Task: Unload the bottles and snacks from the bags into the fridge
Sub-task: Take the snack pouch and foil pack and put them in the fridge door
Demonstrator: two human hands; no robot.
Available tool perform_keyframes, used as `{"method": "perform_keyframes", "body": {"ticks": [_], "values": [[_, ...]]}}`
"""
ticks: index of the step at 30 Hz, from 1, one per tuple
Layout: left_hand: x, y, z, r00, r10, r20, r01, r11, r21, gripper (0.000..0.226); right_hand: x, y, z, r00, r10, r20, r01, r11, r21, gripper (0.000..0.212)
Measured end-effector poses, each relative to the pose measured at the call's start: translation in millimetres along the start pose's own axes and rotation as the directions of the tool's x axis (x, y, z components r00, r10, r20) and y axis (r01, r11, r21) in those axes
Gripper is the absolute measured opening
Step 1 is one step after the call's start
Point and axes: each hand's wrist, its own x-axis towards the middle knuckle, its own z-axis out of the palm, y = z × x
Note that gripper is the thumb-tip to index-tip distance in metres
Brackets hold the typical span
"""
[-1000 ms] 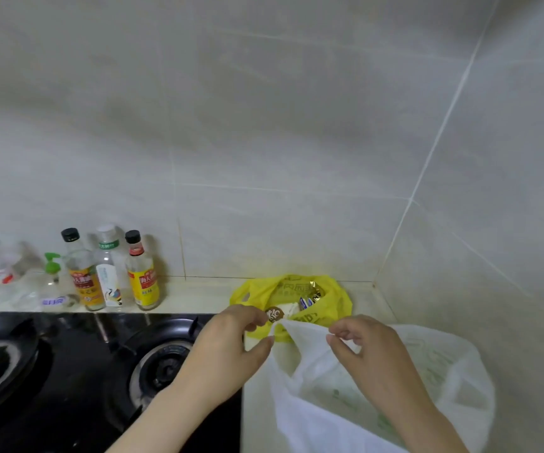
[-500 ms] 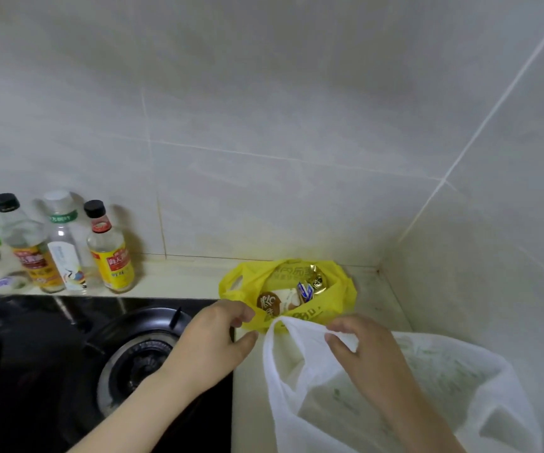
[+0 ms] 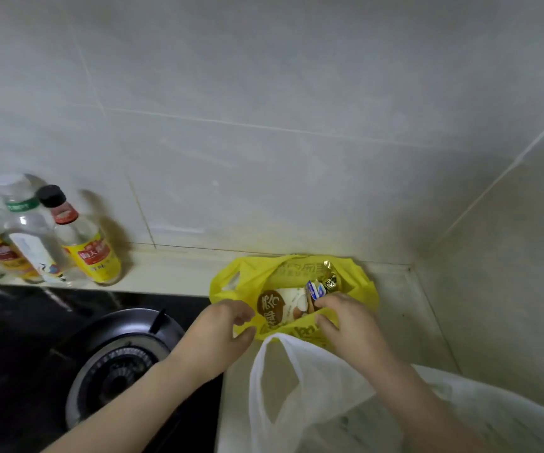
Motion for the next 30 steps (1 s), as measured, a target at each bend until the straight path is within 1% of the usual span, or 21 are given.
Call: {"method": "perform_keyframes", "body": {"ticks": [2,6,8,11,13,14,17,19,21,22,24,25,30], "values": [[13,-2,11,0.999,0.006,0.033,-0.007,1.000,0.025,0.025,10,9,8,0.999,-0.027,0.035,0.028,0.999,-0.022,0.023],[42,1,32,0.996,0.030,0.088,-0.033,0.999,0.042,0.018,23,24,15,0.982,-0.117,0.149,0.141,0.977,-0.162,0.025],[57,3,41,0.994,0.031,0.109,-0.036,0.998,0.048,0.018,21,35,19,0.974,-0.138,0.177,0.172,0.966,-0.191,0.026],[77,1,54,0.987,0.011,0.161,-0.023,0.997,0.072,0.025,15,52,27,0.971,-0.115,0.212,0.155,0.970,-0.188,0.039],[87,-3,63,0.981,-0.013,0.191,-0.008,0.994,0.109,0.033,10,55,29,0.972,-0.098,0.215,0.132,0.980,-0.148,0.053],[91,-6,67,0.978,-0.028,0.205,0.002,0.992,0.126,0.038,7,55,28,0.973,-0.088,0.213,0.118,0.984,-0.133,0.057],[101,-9,75,0.974,-0.039,0.222,0.003,0.988,0.157,0.049,-1,58,29,0.983,-0.054,0.173,0.071,0.993,-0.093,0.046],[107,-11,79,0.970,-0.049,0.237,0.006,0.984,0.178,0.052,-1,59,30,0.987,0.002,0.163,0.011,0.997,-0.078,0.048],[111,-14,83,0.961,-0.067,0.268,0.009,0.977,0.212,0.050,0,62,30,0.986,0.019,0.166,-0.004,0.996,-0.094,0.056],[113,-16,84,0.956,-0.074,0.282,0.007,0.973,0.231,0.047,1,61,28,0.984,0.024,0.174,-0.003,0.993,-0.117,0.056],[118,-19,86,0.949,-0.089,0.304,0.009,0.967,0.253,0.042,6,60,25,0.983,0.039,0.177,-0.016,0.991,-0.129,0.038],[120,-20,86,0.946,-0.093,0.312,0.010,0.966,0.259,0.040,9,59,24,0.984,0.044,0.171,-0.024,0.993,-0.117,0.035],[127,-21,88,0.951,-0.064,0.302,-0.035,0.950,0.309,0.033,23,58,22,0.992,0.055,0.113,-0.042,0.992,-0.118,0.038]]}}
